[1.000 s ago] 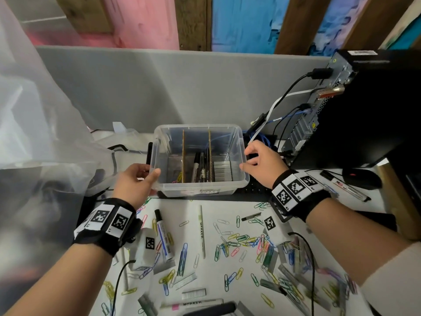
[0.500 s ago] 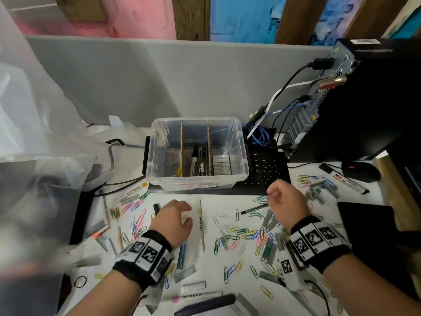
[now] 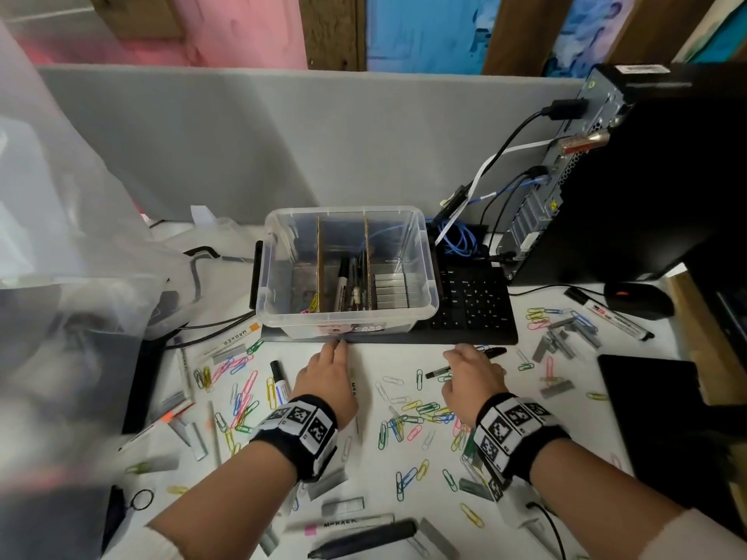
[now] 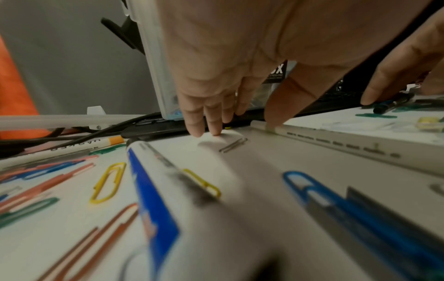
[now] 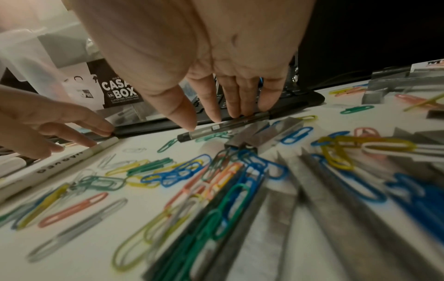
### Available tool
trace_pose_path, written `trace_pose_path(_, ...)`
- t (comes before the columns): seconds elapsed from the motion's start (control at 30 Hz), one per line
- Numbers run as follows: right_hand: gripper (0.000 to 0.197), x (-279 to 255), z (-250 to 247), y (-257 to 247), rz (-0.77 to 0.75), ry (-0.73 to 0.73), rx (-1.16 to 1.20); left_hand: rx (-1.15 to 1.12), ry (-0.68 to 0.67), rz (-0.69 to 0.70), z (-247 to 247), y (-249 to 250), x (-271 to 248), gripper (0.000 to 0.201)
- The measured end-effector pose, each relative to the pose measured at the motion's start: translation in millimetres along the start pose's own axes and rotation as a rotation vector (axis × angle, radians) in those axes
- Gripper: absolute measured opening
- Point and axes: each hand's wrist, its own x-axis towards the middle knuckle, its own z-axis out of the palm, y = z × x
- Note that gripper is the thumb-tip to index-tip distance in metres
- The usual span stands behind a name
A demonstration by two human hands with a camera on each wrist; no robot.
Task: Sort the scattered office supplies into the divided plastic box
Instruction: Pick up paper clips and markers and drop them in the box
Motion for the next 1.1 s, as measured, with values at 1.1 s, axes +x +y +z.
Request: trace_pose_path(1.1, 0.038, 4, 4, -47, -0.202, 0.022, -0.015, 0.126, 0.010, -0.133, 4, -2, 3, 0.078)
